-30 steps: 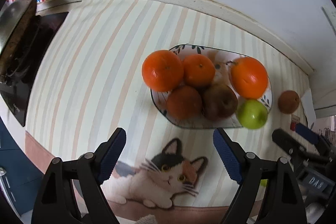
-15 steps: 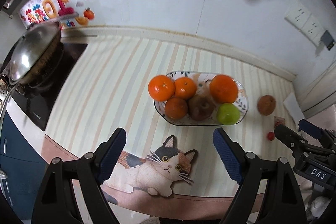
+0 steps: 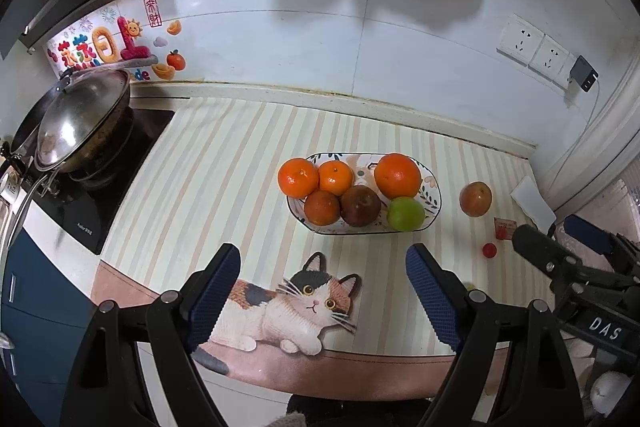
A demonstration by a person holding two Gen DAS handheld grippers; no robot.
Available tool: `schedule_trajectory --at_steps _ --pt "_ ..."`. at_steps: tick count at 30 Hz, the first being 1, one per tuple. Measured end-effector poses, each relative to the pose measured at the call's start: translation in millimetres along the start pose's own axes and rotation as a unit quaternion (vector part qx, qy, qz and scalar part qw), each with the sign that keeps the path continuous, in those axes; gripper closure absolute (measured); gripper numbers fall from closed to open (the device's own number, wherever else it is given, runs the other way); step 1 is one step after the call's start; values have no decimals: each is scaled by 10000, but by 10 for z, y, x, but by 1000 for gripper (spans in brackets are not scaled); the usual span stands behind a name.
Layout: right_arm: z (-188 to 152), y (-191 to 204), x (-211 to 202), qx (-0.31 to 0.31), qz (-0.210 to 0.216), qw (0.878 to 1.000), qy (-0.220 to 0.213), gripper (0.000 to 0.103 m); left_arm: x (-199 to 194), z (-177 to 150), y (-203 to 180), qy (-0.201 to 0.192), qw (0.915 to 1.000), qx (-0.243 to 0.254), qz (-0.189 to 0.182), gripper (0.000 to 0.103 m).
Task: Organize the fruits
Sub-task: 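Move both open tools toward the loose green apple and red apple, then grasp the green apple with the left tool while the right grasps the red apple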
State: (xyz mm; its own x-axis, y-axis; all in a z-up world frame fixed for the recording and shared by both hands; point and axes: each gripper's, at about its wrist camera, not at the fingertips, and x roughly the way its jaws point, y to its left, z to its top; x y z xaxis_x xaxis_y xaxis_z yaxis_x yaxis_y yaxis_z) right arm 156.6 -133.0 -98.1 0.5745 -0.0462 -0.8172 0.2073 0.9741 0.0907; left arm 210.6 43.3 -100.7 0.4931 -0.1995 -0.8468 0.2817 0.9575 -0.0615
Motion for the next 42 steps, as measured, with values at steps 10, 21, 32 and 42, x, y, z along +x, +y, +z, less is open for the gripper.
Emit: schedule_trajectory --at_steps 10,21,32,42 --pt "13 -371 116 302 290 9990 154 5 210 -68 -239 287 9995 -130 8 18" --pt "-311 -1738 894 1006 356 9872 1188 35 1479 -446 -1412 2226 9726 202 -637 18" --pt "-628 -2446 1466 1331 287 9751 1750 37 2555 -905 -2013 3657 9229 -484 -1105 29" --pt "-188 -2432 1884 1186 492 9760 1758 37 2471 -751 -1834 3168 9452 -524 -588 49"
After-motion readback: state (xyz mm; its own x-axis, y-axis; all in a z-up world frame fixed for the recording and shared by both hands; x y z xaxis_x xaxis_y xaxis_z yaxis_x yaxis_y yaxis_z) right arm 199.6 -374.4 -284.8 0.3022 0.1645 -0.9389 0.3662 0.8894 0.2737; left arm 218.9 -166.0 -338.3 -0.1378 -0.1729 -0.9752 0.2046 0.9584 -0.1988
